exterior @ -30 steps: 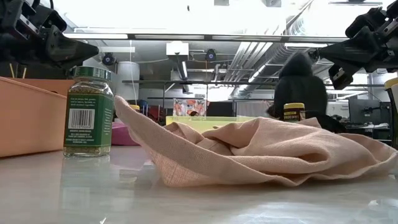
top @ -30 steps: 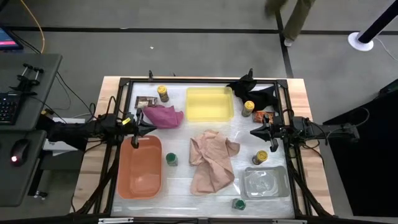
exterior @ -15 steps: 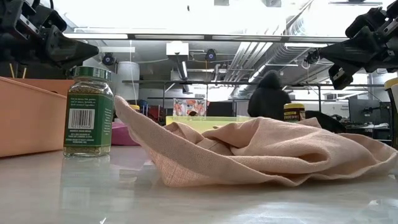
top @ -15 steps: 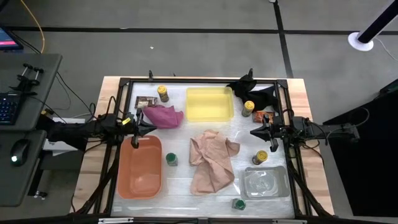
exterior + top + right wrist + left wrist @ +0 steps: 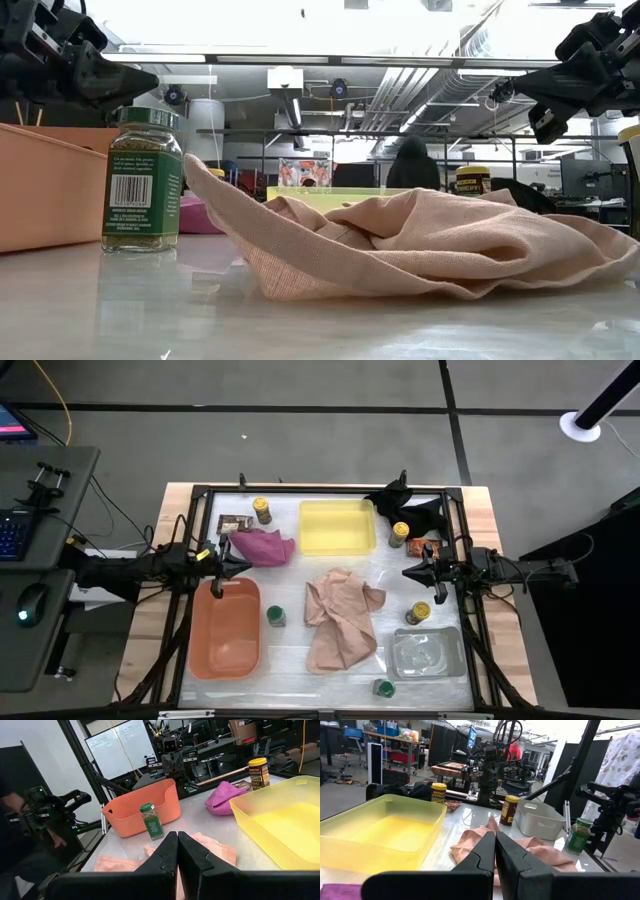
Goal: Sort spices by type
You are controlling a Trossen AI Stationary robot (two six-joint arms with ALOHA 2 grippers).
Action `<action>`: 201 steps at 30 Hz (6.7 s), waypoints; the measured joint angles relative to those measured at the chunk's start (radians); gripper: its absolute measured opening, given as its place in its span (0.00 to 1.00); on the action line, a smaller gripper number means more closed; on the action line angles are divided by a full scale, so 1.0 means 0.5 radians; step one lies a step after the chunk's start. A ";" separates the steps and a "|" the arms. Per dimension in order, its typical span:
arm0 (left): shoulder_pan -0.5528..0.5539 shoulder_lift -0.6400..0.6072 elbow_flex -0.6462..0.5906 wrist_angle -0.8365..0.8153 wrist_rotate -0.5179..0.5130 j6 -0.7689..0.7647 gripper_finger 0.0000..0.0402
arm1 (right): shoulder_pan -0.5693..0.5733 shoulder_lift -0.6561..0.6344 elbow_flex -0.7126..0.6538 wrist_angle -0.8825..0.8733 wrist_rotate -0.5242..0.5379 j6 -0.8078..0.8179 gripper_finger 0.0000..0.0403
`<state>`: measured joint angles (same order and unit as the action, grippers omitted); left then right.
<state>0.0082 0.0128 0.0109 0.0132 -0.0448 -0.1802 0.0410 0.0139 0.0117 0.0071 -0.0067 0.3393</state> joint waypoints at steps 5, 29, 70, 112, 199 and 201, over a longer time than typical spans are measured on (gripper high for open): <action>0.000 0.000 0.000 0.000 0.000 0.000 0.00 | 0.000 0.000 0.000 -0.001 -0.001 0.000 0.00; -0.001 0.000 0.000 0.000 0.000 0.000 0.00 | 0.000 0.000 0.000 0.000 0.000 0.000 0.00; 0.000 0.000 0.001 0.000 0.000 0.000 0.00 | -1.083 2.615 2.243 -1.959 0.463 0.453 0.84; -0.001 0.000 0.001 0.000 0.000 0.000 0.00 | -1.364 2.959 2.023 -1.956 0.115 0.299 0.77; -0.001 0.000 0.001 0.000 0.000 0.000 0.00 | -1.136 4.203 4.456 -2.918 0.214 -0.641 0.75; 0.000 0.000 0.001 0.001 0.000 0.000 0.00 | -1.087 4.077 4.345 -2.898 0.222 -0.675 0.75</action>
<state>0.0081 0.0127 0.0113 0.0135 -0.0448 -0.1802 -0.5025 2.0524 2.1841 -1.4420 0.1042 0.0020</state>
